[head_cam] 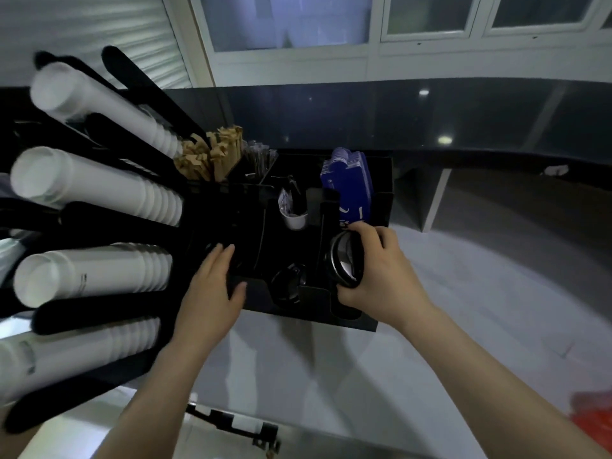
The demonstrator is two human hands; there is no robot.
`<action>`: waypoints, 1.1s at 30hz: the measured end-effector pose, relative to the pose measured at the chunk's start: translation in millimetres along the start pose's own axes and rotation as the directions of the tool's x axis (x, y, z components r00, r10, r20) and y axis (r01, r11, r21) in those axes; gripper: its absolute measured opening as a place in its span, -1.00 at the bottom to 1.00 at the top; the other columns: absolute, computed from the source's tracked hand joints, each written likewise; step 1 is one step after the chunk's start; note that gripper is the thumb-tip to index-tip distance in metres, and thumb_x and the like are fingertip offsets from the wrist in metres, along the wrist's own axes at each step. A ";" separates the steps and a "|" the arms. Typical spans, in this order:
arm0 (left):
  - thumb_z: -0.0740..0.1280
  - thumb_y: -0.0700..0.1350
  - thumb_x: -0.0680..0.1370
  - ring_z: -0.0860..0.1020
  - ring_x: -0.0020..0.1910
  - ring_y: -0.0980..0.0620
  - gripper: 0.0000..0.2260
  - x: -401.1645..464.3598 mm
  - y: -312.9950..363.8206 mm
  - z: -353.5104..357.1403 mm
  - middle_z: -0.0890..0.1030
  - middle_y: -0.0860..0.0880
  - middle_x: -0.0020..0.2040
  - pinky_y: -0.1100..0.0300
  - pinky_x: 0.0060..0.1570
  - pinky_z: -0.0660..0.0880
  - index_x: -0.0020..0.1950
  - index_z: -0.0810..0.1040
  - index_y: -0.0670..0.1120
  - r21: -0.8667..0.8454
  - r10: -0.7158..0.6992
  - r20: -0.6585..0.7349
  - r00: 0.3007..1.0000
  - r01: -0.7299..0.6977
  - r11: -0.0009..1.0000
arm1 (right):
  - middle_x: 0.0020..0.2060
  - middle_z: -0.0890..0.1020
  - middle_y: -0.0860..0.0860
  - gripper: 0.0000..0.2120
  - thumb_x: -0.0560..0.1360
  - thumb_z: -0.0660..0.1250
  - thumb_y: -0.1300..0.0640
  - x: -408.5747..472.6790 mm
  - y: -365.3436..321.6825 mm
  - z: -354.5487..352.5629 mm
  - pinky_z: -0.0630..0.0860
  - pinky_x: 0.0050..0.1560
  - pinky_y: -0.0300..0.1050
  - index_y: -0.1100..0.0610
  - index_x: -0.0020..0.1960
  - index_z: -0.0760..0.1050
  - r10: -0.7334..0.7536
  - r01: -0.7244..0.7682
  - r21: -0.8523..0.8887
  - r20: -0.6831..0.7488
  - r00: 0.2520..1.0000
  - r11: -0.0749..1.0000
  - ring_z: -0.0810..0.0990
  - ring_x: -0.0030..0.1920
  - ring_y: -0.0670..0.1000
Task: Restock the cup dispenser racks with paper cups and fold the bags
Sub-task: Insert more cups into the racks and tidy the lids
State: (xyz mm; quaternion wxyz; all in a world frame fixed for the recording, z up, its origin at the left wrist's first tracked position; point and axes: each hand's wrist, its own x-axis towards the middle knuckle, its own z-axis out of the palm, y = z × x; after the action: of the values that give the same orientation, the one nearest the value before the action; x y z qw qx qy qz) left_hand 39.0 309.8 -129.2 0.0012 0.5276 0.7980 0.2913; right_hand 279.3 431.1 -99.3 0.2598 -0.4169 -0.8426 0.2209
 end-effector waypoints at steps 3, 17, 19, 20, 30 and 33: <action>0.33 -0.26 0.51 0.31 0.40 -0.09 -0.50 27.0 -18.9 -13.5 0.32 -0.10 0.46 0.04 0.35 0.28 0.44 0.34 -0.10 0.063 -0.070 -0.048 0.996 0.073 0.995 | 0.29 0.25 -0.03 -0.13 0.21 0.52 0.03 -1.6 0.5 1.3 0.37 0.06 -0.23 -0.14 0.39 0.11 0.013 -0.012 0.052 -0.029 0.999 0.999 0.41 0.19 0.04; 0.50 0.21 0.26 0.18 0.37 -0.14 -0.01 88.7 -34.6 -6.4 0.20 -0.12 0.42 -0.05 0.31 0.16 0.53 0.03 0.05 0.656 -0.103 0.455 0.885 -0.255 0.710 | 0.31 0.23 -0.01 -0.08 0.19 0.52 0.00 -12.5 -12.7 16.3 0.43 0.12 -0.21 -0.10 0.42 0.11 0.110 -0.110 0.005 -0.040 0.993 0.994 0.42 0.23 0.06; 0.50 0.19 0.25 0.17 0.38 -0.14 -0.05 89.8 -34.9 -9.2 0.22 -0.12 0.41 -0.06 0.31 0.16 0.51 0.08 0.04 0.625 -0.072 0.465 0.883 -0.269 0.733 | 0.30 0.23 -0.01 -0.09 0.19 0.52 0.01 -14.4 -16.2 18.9 0.40 0.09 -0.24 -0.10 0.41 0.11 0.122 -0.122 0.008 -0.046 0.991 0.993 0.42 0.21 0.05; 0.50 0.16 0.25 0.17 0.39 -0.14 -0.05 90.6 -34.8 -10.8 0.23 -0.11 0.42 -0.07 0.31 0.17 0.51 0.09 0.03 0.606 -0.052 0.464 0.884 -0.274 0.747 | 0.29 0.23 -0.02 -0.09 0.19 0.52 0.01 -15.3 -18.5 20.6 0.40 0.07 -0.24 -0.10 0.41 0.11 0.124 -0.124 0.007 -0.051 0.991 0.992 0.43 0.20 0.05; 0.53 0.00 0.23 0.37 0.28 -0.17 -0.08 90.1 -31.2 -35.3 0.30 -0.13 0.37 0.00 0.18 0.43 0.47 0.11 -0.01 0.303 0.048 0.328 0.943 -0.153 0.941 | 0.29 0.22 -0.02 -0.11 0.22 0.53 0.05 -24.3 -46.0 36.2 0.40 0.09 -0.22 -0.10 0.42 0.12 0.147 -0.138 0.062 -0.160 0.976 0.988 0.40 0.20 0.03; 0.53 -0.02 0.25 0.36 0.28 -0.19 -0.10 75.2 -21.4 -50.5 0.25 -0.12 0.40 -0.03 0.14 0.46 0.47 0.11 0.02 0.201 0.040 0.238 0.970 -0.089 0.975 | 0.30 0.22 -0.04 -0.10 0.23 0.53 0.02 -30.0 -54.2 39.7 0.45 0.18 -0.12 -0.11 0.43 0.12 0.145 -0.128 0.097 -0.197 0.969 0.987 0.40 0.23 0.03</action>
State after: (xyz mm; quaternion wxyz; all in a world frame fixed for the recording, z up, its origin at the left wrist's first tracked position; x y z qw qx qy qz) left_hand -28.0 343.9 -74.2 0.0293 0.5810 0.8010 0.1412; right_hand 238.3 370.3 -105.6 0.3461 -0.4832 -0.7708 0.2294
